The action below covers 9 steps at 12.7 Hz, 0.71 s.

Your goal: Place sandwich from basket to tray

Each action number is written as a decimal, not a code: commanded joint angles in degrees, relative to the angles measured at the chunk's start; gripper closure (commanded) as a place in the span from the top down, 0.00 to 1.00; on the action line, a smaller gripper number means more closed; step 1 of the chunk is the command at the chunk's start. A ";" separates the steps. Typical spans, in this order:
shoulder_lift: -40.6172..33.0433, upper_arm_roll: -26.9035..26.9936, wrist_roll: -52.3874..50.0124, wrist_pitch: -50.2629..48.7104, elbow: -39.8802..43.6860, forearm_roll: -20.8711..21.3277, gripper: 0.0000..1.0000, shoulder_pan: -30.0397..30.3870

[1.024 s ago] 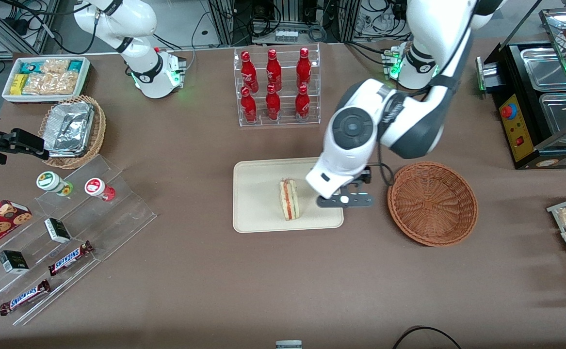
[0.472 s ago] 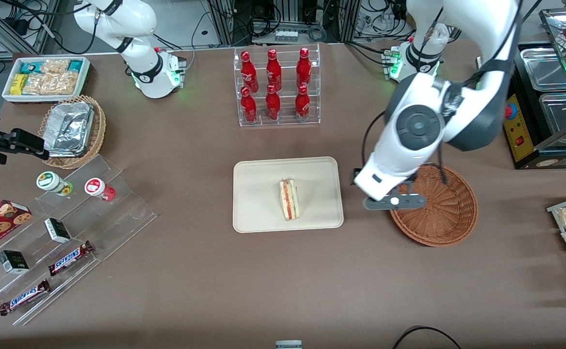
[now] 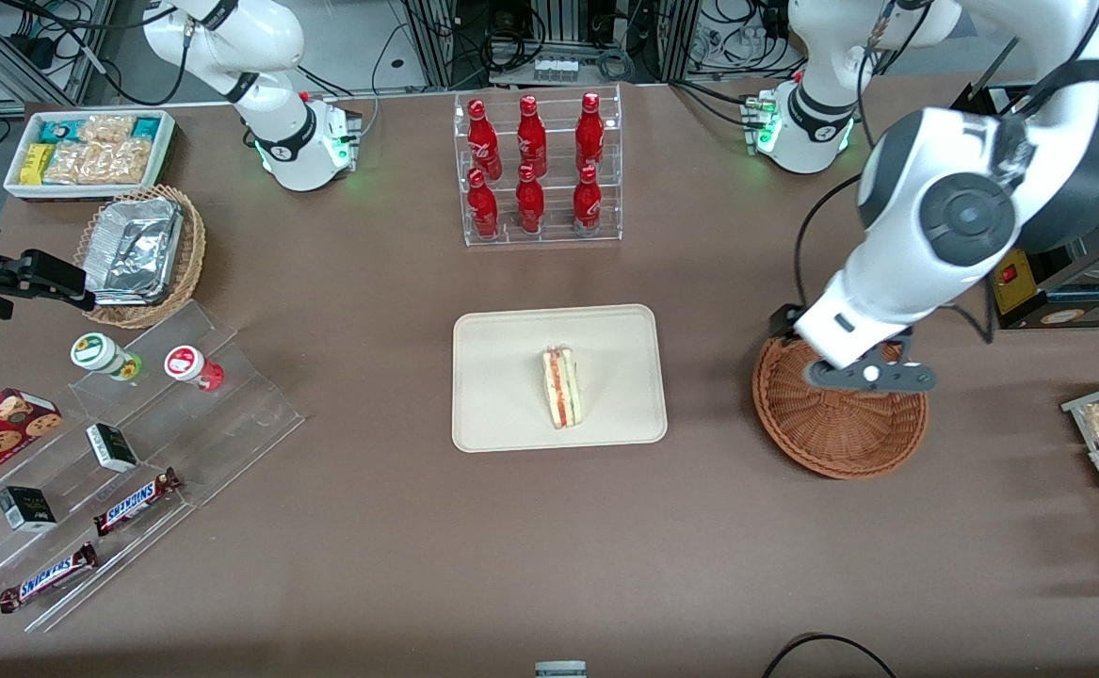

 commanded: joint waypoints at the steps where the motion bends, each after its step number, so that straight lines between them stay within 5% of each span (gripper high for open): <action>1: -5.20 0.60 2.39 -3.70 -2.93 -1.68 1.00 0.23; 3: -7.49 0.51 2.57 -6.68 -2.76 -1.68 1.00 0.58; 5: -8.29 -4.56 2.92 -9.59 -1.80 -1.59 1.00 7.33; 9: -8.47 -5.02 2.92 -16.79 2.51 -1.68 1.00 8.31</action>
